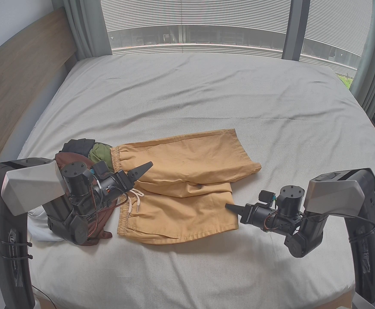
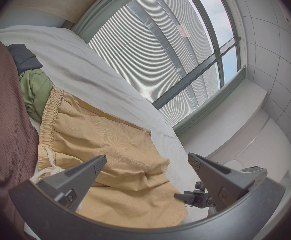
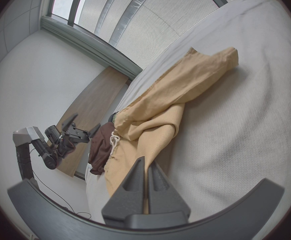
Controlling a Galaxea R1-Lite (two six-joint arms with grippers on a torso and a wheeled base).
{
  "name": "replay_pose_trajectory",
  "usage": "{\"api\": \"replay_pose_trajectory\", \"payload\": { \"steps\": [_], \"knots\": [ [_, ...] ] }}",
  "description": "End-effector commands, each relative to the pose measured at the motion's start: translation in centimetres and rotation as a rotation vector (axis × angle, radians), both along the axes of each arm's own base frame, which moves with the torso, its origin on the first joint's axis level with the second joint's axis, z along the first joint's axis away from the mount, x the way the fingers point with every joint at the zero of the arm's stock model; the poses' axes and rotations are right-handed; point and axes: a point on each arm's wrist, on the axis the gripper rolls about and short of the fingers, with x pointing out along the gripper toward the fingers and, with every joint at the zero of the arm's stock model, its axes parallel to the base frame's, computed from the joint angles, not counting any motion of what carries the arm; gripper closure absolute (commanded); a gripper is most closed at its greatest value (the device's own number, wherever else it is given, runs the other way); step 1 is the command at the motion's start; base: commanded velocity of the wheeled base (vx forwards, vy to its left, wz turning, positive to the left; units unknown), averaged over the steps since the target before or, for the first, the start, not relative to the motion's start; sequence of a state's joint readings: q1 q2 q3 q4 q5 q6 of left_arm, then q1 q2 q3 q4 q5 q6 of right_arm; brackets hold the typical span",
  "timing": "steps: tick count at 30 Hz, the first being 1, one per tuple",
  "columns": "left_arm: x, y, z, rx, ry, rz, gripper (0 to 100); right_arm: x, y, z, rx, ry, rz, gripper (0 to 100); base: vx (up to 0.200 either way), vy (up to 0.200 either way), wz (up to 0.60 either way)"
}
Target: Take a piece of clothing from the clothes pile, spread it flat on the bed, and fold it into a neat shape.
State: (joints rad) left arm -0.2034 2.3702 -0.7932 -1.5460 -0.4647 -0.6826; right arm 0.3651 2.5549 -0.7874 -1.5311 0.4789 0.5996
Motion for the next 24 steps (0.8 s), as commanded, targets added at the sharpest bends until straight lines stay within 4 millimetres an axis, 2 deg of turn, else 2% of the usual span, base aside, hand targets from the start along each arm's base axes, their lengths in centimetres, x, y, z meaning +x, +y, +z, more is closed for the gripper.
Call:
{"api": "replay_pose_trajectory", "payload": {
  "steps": [1,10,15,18,20,21,24],
  "knots": [
    [0.1,0.1,0.0,-0.001,0.001,0.002,0,-0.8,-0.2,3.3,0.02,-0.048,0.009,100,0.0,0.0,0.0],
    [0.1,0.2,0.0,0.0,0.0,0.005,0,-1.6,1.2,3.6,0.008,-0.064,0.056,100,0.0,0.0,0.0],
    [0.0,0.2,0.0,0.0,0.0,0.005,0,-2.0,2.8,3.5,0.007,-0.079,0.097,100,0.0,0.0,0.0],
    [0.0,0.2,0.0,0.0,0.0,0.005,0,-1.6,4.4,3.1,0.015,-0.099,0.131,100,0.0,0.0,0.0],
    [0.0,0.2,0.0,0.0,0.0,0.005,0,-1.4,4.7,2.8,0.016,-0.099,0.135,100,0.0,0.0,0.0],
    [0.1,0.3,0.0,0.0,0.0,0.008,0,-0.8,5.7,2.5,0.021,-0.11,0.149,100,0.0,0.0,0.0],
    [0.1,0.3,0.0,0.0,0.0,0.008,0,-0.1,6.5,2.4,0.023,-0.113,0.158,100,0.0,0.0,0.0]
  ]
}}
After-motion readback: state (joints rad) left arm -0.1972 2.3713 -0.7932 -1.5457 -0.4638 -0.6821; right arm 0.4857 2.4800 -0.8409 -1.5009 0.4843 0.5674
